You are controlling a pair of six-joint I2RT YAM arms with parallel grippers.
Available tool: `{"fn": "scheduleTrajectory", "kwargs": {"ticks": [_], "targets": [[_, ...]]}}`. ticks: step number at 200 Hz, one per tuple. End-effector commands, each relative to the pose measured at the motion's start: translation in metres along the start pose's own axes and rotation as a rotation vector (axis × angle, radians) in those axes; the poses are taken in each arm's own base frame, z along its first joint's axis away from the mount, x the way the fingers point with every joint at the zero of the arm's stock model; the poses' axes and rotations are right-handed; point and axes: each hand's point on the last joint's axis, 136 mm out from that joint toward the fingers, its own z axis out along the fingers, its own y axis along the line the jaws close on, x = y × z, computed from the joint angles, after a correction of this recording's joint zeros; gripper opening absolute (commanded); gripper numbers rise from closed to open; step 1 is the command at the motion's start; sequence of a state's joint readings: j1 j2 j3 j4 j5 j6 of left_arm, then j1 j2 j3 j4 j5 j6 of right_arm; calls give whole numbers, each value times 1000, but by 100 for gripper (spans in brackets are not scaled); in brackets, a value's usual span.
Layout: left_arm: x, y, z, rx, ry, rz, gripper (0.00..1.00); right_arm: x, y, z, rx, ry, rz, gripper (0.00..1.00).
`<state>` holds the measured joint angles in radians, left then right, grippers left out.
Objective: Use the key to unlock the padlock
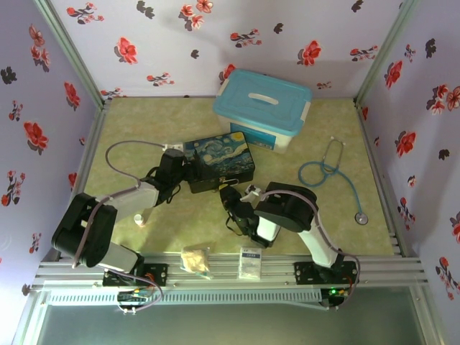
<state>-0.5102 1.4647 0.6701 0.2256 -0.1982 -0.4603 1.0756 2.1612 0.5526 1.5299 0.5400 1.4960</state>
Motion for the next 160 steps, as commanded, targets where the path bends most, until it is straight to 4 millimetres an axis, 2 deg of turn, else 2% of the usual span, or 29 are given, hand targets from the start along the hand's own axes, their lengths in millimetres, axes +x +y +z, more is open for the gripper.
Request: {"fn": "scheduleTrajectory", "kwargs": {"ticks": [1, 29, 53, 80, 108, 142, 160], "targets": [[60, 36, 3, -121, 195, 80, 68, -27, -45, -10, 168, -91, -182, 0], [59, 35, 4, -118, 188, 76, 68, -45, -56, -16, 195, -157, -129, 0], [53, 33, 2, -114, 176, 63, 70, -43, -44, -18, 188, -119, -204, 0], [36, 26, -5, -101, 152, 52, 77, -46, -76, -43, 386, -31, -244, 0], [14, 18, -16, -81, 114, 50, 80, -49, -101, -65, 525, 103, -197, 0], [-8, 10, -29, -59, 81, 55, 82, -31, -125, -85, 661, 390, -121, 0], [-19, 6, -37, -50, 62, 63, 84, -33, -137, -104, 725, 478, -104, 0]]}}
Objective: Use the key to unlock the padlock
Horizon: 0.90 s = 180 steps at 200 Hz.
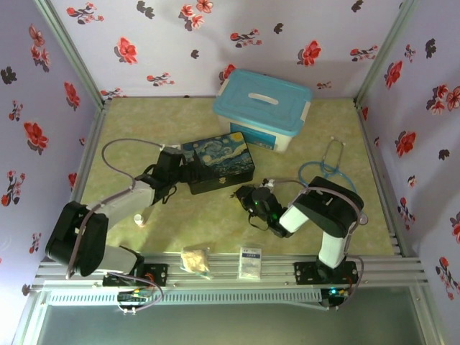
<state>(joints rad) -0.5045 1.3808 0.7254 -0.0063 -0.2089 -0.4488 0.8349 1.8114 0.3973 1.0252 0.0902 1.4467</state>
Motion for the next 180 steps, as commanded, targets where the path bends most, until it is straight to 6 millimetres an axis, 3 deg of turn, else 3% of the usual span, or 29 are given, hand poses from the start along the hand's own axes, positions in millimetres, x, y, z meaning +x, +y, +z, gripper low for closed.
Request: {"fn": "scheduleTrajectory", "kwargs": {"ticks": [1, 28, 56, 93, 144, 180], "targets": [[-19, -2, -18, 0, -19, 35, 84, 31, -118, -36, 418, 258, -20, 0], [-30, -3, -28, 4, -36, 42, 88, 25, -133, -62, 532, 344, -59, 0], [-36, -3, -34, 8, -49, 32, 90, 17, -131, -91, 680, 475, -149, 0], [-40, -4, -43, 28, -68, 16, 91, 27, -143, -115, 788, 683, -152, 0], [-36, 5, -51, 25, -84, -7, 92, -14, -129, -149, 917, 660, -230, 2], [-30, 16, -53, 10, -87, -17, 94, -36, -127, -170, 1023, 678, -317, 9]]}}
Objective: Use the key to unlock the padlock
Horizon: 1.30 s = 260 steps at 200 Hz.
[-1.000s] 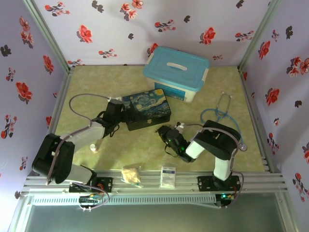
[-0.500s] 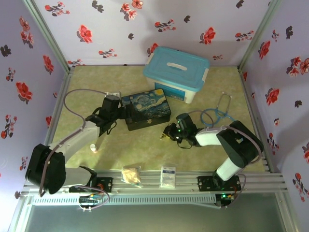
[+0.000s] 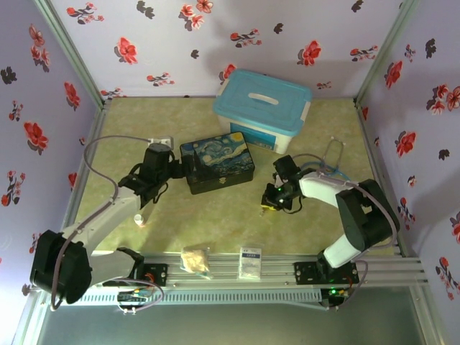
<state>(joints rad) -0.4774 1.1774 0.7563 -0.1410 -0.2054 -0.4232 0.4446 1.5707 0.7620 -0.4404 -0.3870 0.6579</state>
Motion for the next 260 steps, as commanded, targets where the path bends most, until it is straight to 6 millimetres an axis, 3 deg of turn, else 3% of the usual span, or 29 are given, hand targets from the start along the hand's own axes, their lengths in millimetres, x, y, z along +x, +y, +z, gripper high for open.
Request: {"fn": "scheduleTrajectory", "kwargs": {"ticks": [1, 34, 60, 108, 145, 168, 195, 222, 237, 260], "targets": [[6, 10, -3, -12, 6, -6, 94, 54, -87, -16, 381, 209, 38, 9], [8, 19, -6, -23, -3, -17, 94, 41, -97, -25, 452, 147, 31, 10], [10, 25, -9, -31, -9, -31, 95, 27, -99, -31, 482, 73, 30, 26], [11, 36, -15, -50, -13, -46, 96, 14, -104, -49, 558, -4, -9, 32], [2, 50, -26, -72, -54, -95, 99, 5, -88, -59, 488, -71, -22, 47], [-6, 58, -31, -92, -68, -103, 100, -4, -75, -68, 444, -127, -37, 50], [-10, 87, -34, -189, -81, -117, 100, -34, -67, -99, 485, -299, -85, 63], [-4, 135, -32, -359, -133, -109, 100, -82, -59, -150, 563, -607, -142, 89], [-1, 159, -31, -461, -179, -99, 100, -108, -64, -178, 635, -796, -156, 90], [-1, 181, -28, -597, -192, 12, 100, -133, -75, -195, 701, -984, -219, 90]]}}
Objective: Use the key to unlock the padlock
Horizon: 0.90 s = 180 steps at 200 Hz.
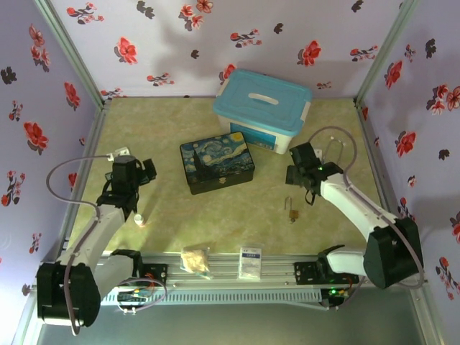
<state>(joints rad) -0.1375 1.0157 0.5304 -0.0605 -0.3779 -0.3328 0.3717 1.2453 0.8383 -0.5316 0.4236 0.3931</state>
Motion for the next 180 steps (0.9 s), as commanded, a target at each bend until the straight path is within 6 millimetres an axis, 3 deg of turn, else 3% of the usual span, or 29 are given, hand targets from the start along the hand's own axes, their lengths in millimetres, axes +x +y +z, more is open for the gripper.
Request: {"fn": "scheduleTrajectory", "kwargs": {"ticks": [1, 22, 45, 67, 80, 100, 120, 137, 180], "targets": [[-18, 23, 10, -158, -115, 114, 100, -46, -34, 7, 173, -279, -33, 91], [-12, 27, 26, -177, -172, 171, 100, -55, -53, 24, 158, -401, 49, 93], [-8, 20, 42, -142, -195, 177, 100, -47, -68, 43, 113, -522, 142, 92], [-21, 13, 51, -63, -277, 76, 100, -47, -79, 48, 111, -622, 215, 93], [-22, 11, 59, -25, -297, 67, 100, -49, -77, 51, 67, -647, 210, 93], [-16, 5, 78, 17, -263, 85, 100, -45, -66, 72, 11, -621, 180, 93], [-13, -1, 83, 34, -251, 103, 100, -50, -53, 83, -38, -637, 137, 94], [-10, -3, 84, 45, -252, 111, 100, -46, -53, 95, -29, -512, 139, 99], [-6, -8, 85, 64, -262, 131, 100, -49, -57, 92, -26, -556, 150, 99]]}}
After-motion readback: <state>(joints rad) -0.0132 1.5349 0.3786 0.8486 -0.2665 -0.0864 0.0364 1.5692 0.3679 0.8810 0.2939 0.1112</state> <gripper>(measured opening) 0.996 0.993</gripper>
